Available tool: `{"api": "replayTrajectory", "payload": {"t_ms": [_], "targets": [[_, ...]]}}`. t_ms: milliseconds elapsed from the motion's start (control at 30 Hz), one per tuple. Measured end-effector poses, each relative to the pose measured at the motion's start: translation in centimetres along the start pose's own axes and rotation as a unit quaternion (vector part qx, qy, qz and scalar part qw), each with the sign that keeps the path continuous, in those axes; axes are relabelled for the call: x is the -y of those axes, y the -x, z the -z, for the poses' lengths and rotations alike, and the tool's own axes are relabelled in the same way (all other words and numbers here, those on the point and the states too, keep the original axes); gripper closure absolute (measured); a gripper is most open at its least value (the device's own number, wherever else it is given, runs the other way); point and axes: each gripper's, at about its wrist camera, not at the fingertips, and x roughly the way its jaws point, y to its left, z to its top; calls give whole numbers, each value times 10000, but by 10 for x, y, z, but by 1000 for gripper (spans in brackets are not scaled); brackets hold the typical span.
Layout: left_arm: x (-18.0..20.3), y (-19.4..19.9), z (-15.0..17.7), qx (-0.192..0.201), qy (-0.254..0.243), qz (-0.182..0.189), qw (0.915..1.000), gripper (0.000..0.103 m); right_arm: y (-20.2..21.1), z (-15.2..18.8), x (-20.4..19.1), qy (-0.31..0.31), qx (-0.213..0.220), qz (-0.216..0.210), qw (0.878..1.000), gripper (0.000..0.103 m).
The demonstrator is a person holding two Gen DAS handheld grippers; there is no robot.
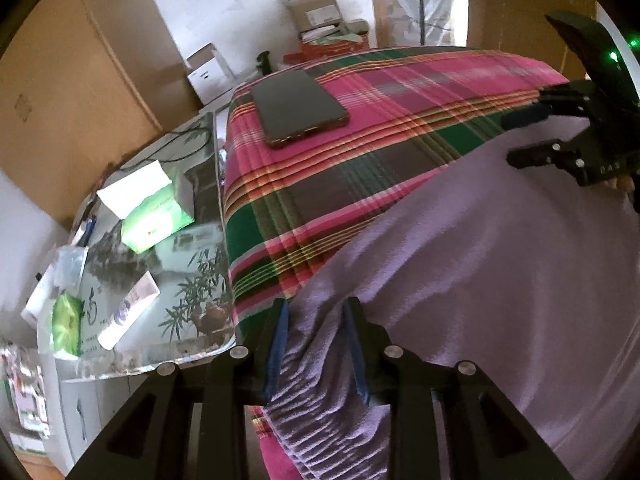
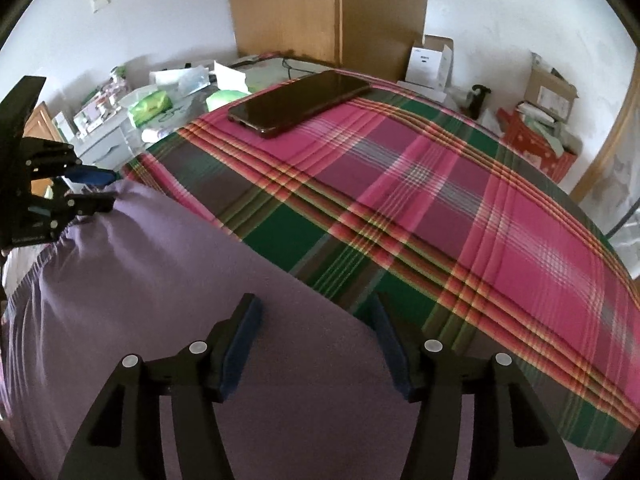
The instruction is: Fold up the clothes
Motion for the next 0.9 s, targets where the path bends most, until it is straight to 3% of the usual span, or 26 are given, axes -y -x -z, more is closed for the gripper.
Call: {"api": "replayTrajectory", "payload": {"t_ms": [300,533,700,900], "targets": [[6,1,-1,-33,-131,119,9998,94,3,4,-1,8,10,-28,10000,46],[2,3,1,60,9,92,9999,97,10,11,-11,255,131,-121,9995,72],[1,5,0,111,111,26,9999,98,13,14,-27,656,177,121,9976,92],[0,17,1,307,243,-37,9992,98,26,22,-33,577,322,296,9974,98]]}}
